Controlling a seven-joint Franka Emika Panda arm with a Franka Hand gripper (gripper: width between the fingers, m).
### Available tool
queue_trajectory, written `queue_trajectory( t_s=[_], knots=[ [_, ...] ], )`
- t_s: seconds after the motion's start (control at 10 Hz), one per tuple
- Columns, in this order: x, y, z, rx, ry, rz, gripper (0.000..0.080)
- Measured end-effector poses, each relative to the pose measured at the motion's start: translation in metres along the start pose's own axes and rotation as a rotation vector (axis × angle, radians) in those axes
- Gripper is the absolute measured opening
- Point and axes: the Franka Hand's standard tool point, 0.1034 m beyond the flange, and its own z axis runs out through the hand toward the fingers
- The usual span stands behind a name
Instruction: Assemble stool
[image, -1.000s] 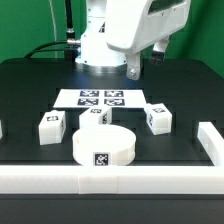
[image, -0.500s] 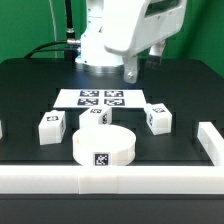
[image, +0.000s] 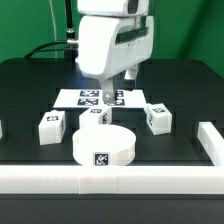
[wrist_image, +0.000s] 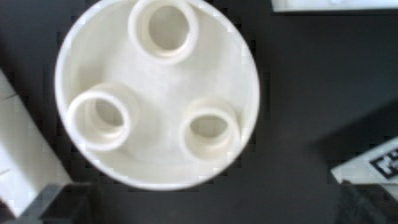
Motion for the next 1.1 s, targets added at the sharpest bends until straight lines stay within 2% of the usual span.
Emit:
queue_trajectory(
  t_s=[0.4, 0.5, 0.6, 1.1],
  knots=[
    [0.000, -0.001, 0.001, 0.001, 0.000, -0.002, 0.0649],
    [-0.003, -0.003, 0.013, -0.001, 0.006, 0.001, 0.0649],
    [-0.002, -0.005, 0.028, -0.021, 0.027, 0.002, 0.0649],
    [-0.001, -0.010, 0.052, 0.006, 0.019, 0.004, 0.0649]
  ],
)
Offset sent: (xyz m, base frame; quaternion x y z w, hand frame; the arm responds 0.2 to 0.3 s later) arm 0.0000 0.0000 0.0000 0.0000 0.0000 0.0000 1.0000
